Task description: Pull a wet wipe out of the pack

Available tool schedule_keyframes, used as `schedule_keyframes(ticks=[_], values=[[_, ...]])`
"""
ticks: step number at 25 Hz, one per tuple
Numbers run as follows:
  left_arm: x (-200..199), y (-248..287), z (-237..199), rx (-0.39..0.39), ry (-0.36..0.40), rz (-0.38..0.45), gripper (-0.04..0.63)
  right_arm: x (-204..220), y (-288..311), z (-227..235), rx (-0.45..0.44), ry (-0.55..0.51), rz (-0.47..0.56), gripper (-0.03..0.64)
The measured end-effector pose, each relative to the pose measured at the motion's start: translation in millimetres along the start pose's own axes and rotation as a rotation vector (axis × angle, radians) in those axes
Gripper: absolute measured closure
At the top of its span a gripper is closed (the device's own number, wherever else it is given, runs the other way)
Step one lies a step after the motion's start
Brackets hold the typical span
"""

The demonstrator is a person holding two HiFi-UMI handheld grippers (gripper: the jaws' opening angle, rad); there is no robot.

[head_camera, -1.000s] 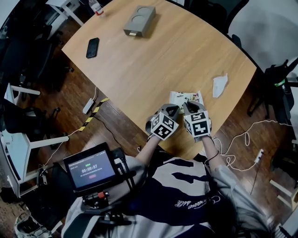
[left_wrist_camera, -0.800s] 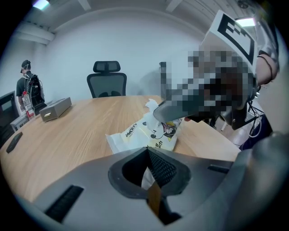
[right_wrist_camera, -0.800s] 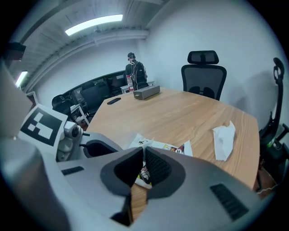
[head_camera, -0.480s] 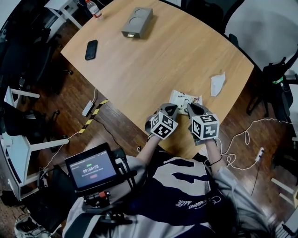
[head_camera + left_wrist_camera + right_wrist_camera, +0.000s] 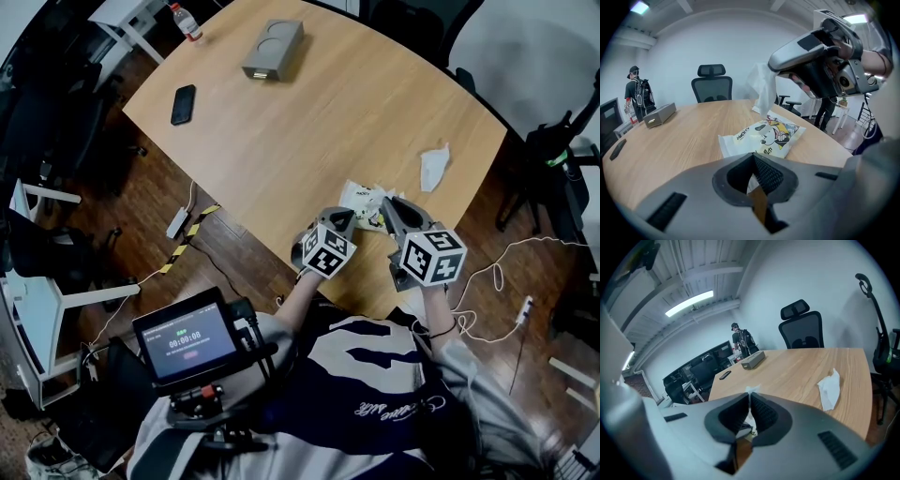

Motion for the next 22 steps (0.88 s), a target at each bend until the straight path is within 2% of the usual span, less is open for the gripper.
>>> schedule_keyframes(ticks=[2,4,8,10,12,16,22], values=[[1,1,5,0.028,-0.026,0.004,0.592,0,-15,2,-0.001,-0.007,0.023,0.606],[-1,-2,3,0.057,-0.083,0.047,0.592,3,-28,4,0.0,-0.01,0.035,0.606],[-6,-18,-6,0.063,-0.312,0.188,0.592,6,-41,12,0.002,-0.001,0.035,0.606],[-9,-24,-6,0.07,-0.4,0.244,0.592,5,-45,16,0.001,0.006,0.033,0.606],[-14,-30,0,0.075,-0.425,0.268,0.592,5,-53,21,-0.001,0.01,0.032,0.606],[-28,-43,32,0.079,-0.421,0.308,0.592,16,-81,32,-0.009,0.017,0.032,0.606],[-59,-63,82,0.079,-0.488,0.464,0.592,38,-120,54,-0.04,0.02,0.03,0.606]])
Point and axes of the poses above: the fingertips, and each gripper's own axes: y forward along the fingers, z to its right, x out of its underside, the point moved 5 cm from there along -y, backward along the fingers, and after that the axes turned 9 degrees about x, right-handed, at the moved point
